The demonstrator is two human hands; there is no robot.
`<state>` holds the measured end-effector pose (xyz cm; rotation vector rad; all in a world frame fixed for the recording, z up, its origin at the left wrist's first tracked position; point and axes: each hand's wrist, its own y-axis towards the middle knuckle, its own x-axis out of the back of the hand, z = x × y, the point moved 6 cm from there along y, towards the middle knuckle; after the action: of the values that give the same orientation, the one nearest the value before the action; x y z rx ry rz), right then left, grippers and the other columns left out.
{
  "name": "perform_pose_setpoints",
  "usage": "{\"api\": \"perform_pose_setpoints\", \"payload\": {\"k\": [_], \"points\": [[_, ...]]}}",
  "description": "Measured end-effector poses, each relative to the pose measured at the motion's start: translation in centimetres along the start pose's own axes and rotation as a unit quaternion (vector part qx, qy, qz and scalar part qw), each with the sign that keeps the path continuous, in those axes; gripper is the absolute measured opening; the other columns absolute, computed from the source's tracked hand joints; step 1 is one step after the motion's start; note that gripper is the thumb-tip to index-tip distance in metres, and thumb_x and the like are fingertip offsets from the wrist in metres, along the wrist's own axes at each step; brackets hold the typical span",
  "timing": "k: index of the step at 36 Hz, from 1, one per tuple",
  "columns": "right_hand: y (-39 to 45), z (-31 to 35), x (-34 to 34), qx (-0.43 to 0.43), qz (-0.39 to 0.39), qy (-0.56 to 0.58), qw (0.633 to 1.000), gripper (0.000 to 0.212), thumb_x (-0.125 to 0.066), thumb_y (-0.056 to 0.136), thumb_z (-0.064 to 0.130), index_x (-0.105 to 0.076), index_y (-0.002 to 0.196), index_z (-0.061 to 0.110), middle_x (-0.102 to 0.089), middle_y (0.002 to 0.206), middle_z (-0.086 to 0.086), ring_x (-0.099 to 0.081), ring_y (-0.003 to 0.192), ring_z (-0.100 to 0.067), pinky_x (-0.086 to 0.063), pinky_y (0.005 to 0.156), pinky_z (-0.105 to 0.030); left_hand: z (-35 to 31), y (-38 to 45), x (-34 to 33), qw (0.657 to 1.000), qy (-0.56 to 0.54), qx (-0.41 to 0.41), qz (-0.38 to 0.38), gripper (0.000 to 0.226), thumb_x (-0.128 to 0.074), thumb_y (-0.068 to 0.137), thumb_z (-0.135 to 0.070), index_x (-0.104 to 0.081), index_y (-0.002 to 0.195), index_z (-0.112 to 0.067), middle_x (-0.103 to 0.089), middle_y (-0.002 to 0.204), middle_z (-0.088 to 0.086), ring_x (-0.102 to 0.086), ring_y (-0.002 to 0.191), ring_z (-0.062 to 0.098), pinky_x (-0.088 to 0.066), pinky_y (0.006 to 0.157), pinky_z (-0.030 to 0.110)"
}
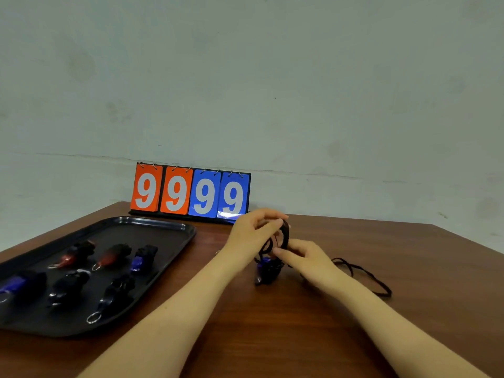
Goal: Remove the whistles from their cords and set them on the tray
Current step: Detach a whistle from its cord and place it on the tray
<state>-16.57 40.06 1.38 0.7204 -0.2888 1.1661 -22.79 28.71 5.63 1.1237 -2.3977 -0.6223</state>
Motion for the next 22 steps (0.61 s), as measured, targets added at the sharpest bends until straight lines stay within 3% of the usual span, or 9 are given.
{"api": "perform_pose_setpoints", "payload": {"k": [5, 8, 12, 14, 17, 20, 22], "points": [[0.3, 0.4, 1.3, -0.014, -0.072, 0.047, 0.996, 0.024, -0.052, 0.097, 0.03, -0.074, 0.091, 0.023, -0.074, 0.089, 0.005, -0.067, 0.087, -0.011, -0.052, 0.078, -0.026, 0.8, 0.5, 0.7, 0.998, 0.054, 0.008, -0.033, 0.024, -0.054, 0.095, -0.009, -0.065, 0.097, -0.029, -0.063, 0.097, -0.021, -0.058, 0.091, -0.01, -0.045, 0.074, 0.005], [0.2, 0.6, 2.6, -0.02, -0.124, 0.055, 0.991, 0.024, -0.054, 0.097, 0.026, -0.072, 0.081, 0.024, -0.069, 0.066, 0.016, -0.061, 0.064, 0.004, -0.044, 0.059, -0.01, 1.5, 0.7, 1.3, 0.986, 0.15, 0.003, -0.069, 0.025, -0.053, 0.096, -0.011, -0.062, 0.098, -0.034, -0.062, 0.097, -0.02, -0.058, 0.094, -0.003, -0.044, 0.071, 0.008], [-0.4, 0.6, 3.7, -0.041, -0.151, 0.055, 0.986, 0.033, -0.052, 0.098, 0.028, -0.063, 0.069, 0.015, -0.051, 0.042, 0.013, -0.045, 0.042, -0.003, -0.032, 0.042, -0.01, 1.5, 0.6, 1.5, 0.982, 0.167, -0.015, -0.089, 0.023, -0.054, 0.095, -0.015, -0.061, 0.097, -0.037, -0.065, 0.096, -0.017, -0.059, 0.093, -0.002, -0.046, 0.077, 0.012], [-0.6, 0.7, 4.3, -0.049, -0.171, 0.072, 0.981, 0.03, -0.05, 0.098, 0.025, -0.066, 0.076, 0.013, -0.054, 0.042, 0.014, -0.048, 0.041, 0.0, -0.033, 0.041, -0.009, 1.3, 0.6, 1.7, 0.986, 0.13, -0.013, -0.099, 0.024, -0.054, 0.095, -0.014, -0.062, 0.096, -0.036, -0.067, 0.095, -0.012, -0.06, 0.092, -0.003, -0.046, 0.076, 0.01], [-0.7, 1.0, 4.8, -0.051, -0.198, 0.063, 0.977, 0.028, -0.051, 0.098, 0.024, -0.071, 0.082, 0.012, -0.066, 0.059, 0.007, -0.058, 0.055, -0.001, -0.041, 0.049, -0.011, 1.7, 0.6, 2.1, 0.992, 0.002, 0.049, -0.116, 0.023, -0.049, 0.097, -0.01, -0.064, 0.103, -0.026, -0.067, 0.091, -0.003, -0.059, 0.079, -0.012, -0.043, 0.066, 0.002], [-0.6, 0.8, 4.7, -0.057, -0.192, 0.014, 0.98, 0.035, -0.049, 0.098, 0.027, -0.064, 0.068, 0.015, -0.059, 0.051, 0.007, -0.051, 0.046, -0.001, -0.039, 0.048, -0.012, 2.5, 0.4, 1.7, 0.966, -0.203, 0.131, -0.092, 0.025, -0.044, 0.097, -0.004, -0.062, 0.112, -0.014, -0.062, 0.075, 0.002, -0.065, 0.081, 0.011, -0.051, 0.075, 0.019], [-0.5, 0.6, 4.2, -0.067, -0.174, 0.001, 0.983, 0.038, -0.049, 0.098, 0.032, -0.059, 0.066, 0.015, -0.053, 0.049, 0.006, -0.044, 0.039, -0.004, -0.036, 0.048, -0.018, 2.5, 0.4, 1.1, 0.939, -0.299, 0.154, -0.064, 0.024, -0.041, 0.099, -0.002, -0.06, 0.112, -0.01, -0.055, 0.067, 0.002, -0.064, 0.074, 0.017, -0.054, 0.077, 0.03]]}}
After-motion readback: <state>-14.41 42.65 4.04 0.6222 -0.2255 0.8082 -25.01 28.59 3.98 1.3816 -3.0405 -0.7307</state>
